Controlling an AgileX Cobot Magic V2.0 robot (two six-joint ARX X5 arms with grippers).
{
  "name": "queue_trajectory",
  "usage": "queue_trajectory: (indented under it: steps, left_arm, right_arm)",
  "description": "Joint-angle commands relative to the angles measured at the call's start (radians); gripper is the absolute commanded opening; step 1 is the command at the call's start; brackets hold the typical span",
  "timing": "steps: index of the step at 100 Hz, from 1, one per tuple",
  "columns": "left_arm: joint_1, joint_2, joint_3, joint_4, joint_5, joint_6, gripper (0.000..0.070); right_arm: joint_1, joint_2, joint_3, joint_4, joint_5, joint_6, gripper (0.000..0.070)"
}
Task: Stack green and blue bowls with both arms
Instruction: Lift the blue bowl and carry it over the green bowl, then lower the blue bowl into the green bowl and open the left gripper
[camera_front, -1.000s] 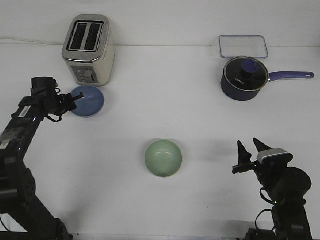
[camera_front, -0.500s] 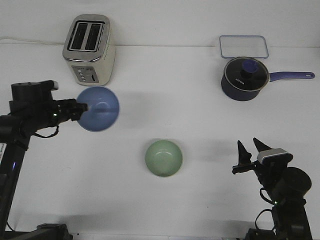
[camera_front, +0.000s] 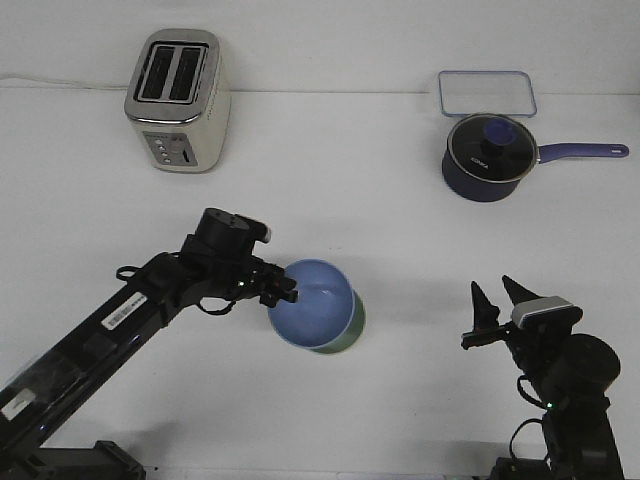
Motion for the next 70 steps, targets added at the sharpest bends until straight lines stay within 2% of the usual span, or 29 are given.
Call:
queue_trajectory:
  steps: [1, 24, 60, 64, 70]
  left_arm:
    - [-0.025, 0.043, 0.014, 0.029, -0.014, -0.003, 0.0015]
    - [-0.085, 0.150, 0.014, 0.074, -0.015, 0.012, 0.0015]
    - [-0.098, 0.203, 0.014, 0.077, -0.081, 0.044, 0.0020]
    - [-0.098, 0.203, 0.014, 0.075, -0.088, 0.049, 0.0049]
    - [-0.098, 0.203, 0.014, 0.076, -0.091, 0.048, 0.0197]
  right_arm:
    - [0.002, 0.001, 0.009, 0.012, 0.003, 0.009, 0.0375]
    - [0.002, 0.001, 0.009, 0.012, 0.002, 0.009, 0.0375]
    - [0.002, 0.001, 0.009, 0.011, 0.003, 0.009, 0.0375]
    - [0.002, 0.001, 0.009, 0.011, 0.003, 0.009, 0.0375]
    - [0.002, 0.001, 0.009, 0.011, 0.003, 0.009, 0.0375]
